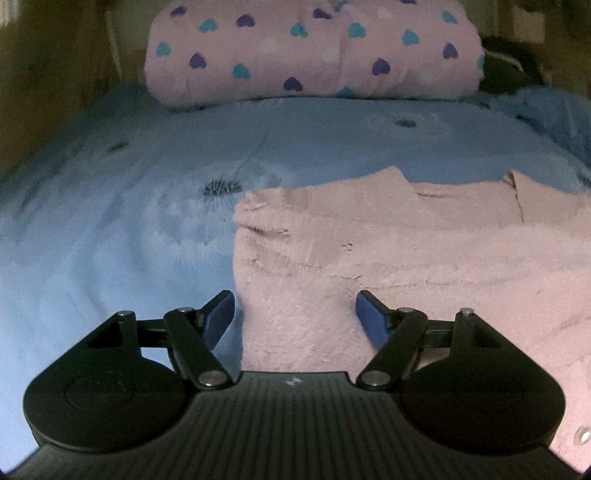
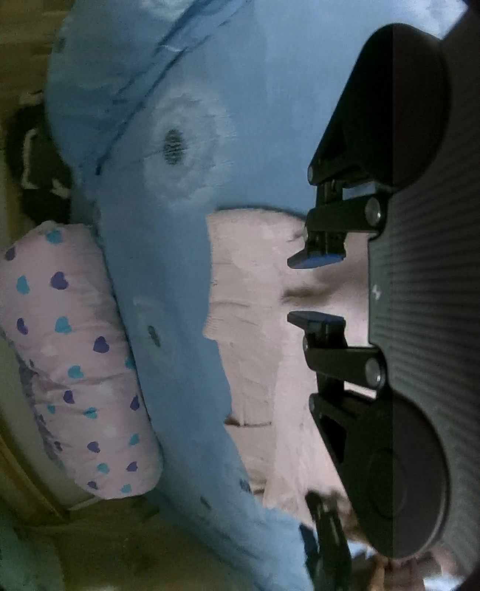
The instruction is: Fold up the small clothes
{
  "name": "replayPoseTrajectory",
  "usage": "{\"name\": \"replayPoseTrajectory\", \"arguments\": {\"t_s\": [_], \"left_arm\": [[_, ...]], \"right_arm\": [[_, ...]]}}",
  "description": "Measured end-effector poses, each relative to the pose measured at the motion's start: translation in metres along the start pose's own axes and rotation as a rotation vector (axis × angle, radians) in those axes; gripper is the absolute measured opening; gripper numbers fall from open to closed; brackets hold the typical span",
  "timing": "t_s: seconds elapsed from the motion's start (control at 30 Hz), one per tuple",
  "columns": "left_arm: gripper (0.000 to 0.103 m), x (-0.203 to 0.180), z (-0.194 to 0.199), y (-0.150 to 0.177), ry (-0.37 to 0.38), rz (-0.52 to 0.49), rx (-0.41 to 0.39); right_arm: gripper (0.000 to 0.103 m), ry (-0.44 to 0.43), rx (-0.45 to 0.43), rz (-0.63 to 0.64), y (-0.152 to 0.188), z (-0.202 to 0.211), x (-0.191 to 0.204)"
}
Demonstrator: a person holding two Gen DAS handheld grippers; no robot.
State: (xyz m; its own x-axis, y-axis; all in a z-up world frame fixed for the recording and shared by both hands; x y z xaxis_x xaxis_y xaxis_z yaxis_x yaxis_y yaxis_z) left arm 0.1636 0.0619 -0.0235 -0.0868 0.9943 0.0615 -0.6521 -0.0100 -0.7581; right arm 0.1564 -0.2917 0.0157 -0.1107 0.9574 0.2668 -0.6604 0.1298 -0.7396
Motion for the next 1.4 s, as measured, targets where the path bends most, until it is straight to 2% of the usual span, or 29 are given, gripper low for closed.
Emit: {"name": "replayPoseTrajectory", "arguments": {"t_s": [0.13, 0.23, 0.3, 0.37, 0.47, 0.53, 0.67, 0.8, 0.83, 0.9, 0.97, 1.0, 1.03, 1.13, 1.27, 1.33, 1.4], "left_arm": [[0.079, 0.0, -0.004, -0.001, -0.006, -0.011, 0.004], [0.079, 0.0, -0.003, -0.001, -0.015, -0.031, 0.007], [0.079, 0.002, -0.003, -0.001, -0.009, -0.028, 0.011], [0.079, 0.004, -0.002, -0.002, 0.004, -0.017, 0.016], [0.079, 0.009, 0.004, -0.009, 0.025, 0.0, -0.002], [0.079, 0.015, 0.005, -0.017, 0.013, 0.004, -0.028], [0.079, 0.028, -0.009, -0.032, -0.014, 0.052, -0.032], [0.078, 0.032, -0.031, -0.041, 0.032, 0.133, -0.03], [0.076, 0.032, -0.037, -0.043, 0.049, 0.151, -0.032], [0.039, 0.03, -0.047, -0.048, 0.099, 0.185, -0.045], [0.028, 0.03, -0.051, -0.054, 0.084, 0.2, -0.09], [0.026, 0.028, -0.051, -0.058, 0.077, 0.191, -0.121], [0.026, 0.028, -0.053, -0.06, 0.059, 0.169, -0.139], [0.026, 0.028, -0.071, -0.057, -0.049, 0.099, -0.095], [0.028, 0.034, -0.077, -0.055, -0.081, 0.088, -0.078], [0.031, 0.037, -0.074, -0.055, -0.088, 0.095, -0.064], [0.041, 0.04, -0.065, -0.055, -0.091, 0.105, -0.059]], "right_arm": [[0.03, -0.021, 0.032, 0.043, 0.007, 0.005, 0.003], [0.03, -0.002, 0.077, 0.076, 0.016, -0.005, 0.007], [0.026, 0.051, 0.134, 0.136, 0.028, -0.016, 0.008], [0.026, 0.133, 0.15, 0.181, 0.036, -0.021, 0.002], [0.026, 0.137, 0.149, 0.154, 0.037, -0.013, -0.006], [0.027, 0.135, 0.134, 0.127, 0.033, -0.005, -0.01], [0.028, 0.107, 0.038, 0.107, 0.02, 0.008, -0.008], [0.028, 0.075, 0.006, 0.08, 0.015, 0.004, -0.003], [0.028, 0.088, 0.014, 0.087, 0.016, 0.001, -0.003], [0.028, 0.108, 0.028, 0.099, 0.018, -0.005, -0.004], [0.028, 0.117, 0.039, 0.095, 0.019, -0.008, -0.006], [0.028, 0.118, 0.04, 0.089, 0.019, -0.009, -0.008], [0.028, 0.118, 0.038, 0.085, 0.019, -0.009, -0.008], [0.028, 0.127, 0.032, 0.082, 0.018, -0.01, -0.008], [0.028, 0.156, 0.082, 0.089, 0.024, -0.023, -0.011], [0.04, 0.161, 0.102, 0.08, 0.027, -0.029, -0.015], [0.05, 0.184, 0.101, 0.086, 0.027, -0.031, -0.018]]}}
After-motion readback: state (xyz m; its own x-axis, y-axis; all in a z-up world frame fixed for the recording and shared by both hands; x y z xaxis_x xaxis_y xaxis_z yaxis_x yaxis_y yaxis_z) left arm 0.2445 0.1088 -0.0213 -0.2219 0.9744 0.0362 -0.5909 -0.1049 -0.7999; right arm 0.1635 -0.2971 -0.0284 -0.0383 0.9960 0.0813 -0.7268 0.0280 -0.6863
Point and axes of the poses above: each gripper's, at about its wrist camera, not at the fingertips, and z roughly against the way its jaws point, x to its left, y to its underside, the point moved 7 cm from there along -z, roughly the way its jaws point, and after that the axes turned 1 degree about z, right-handed, at the moved point
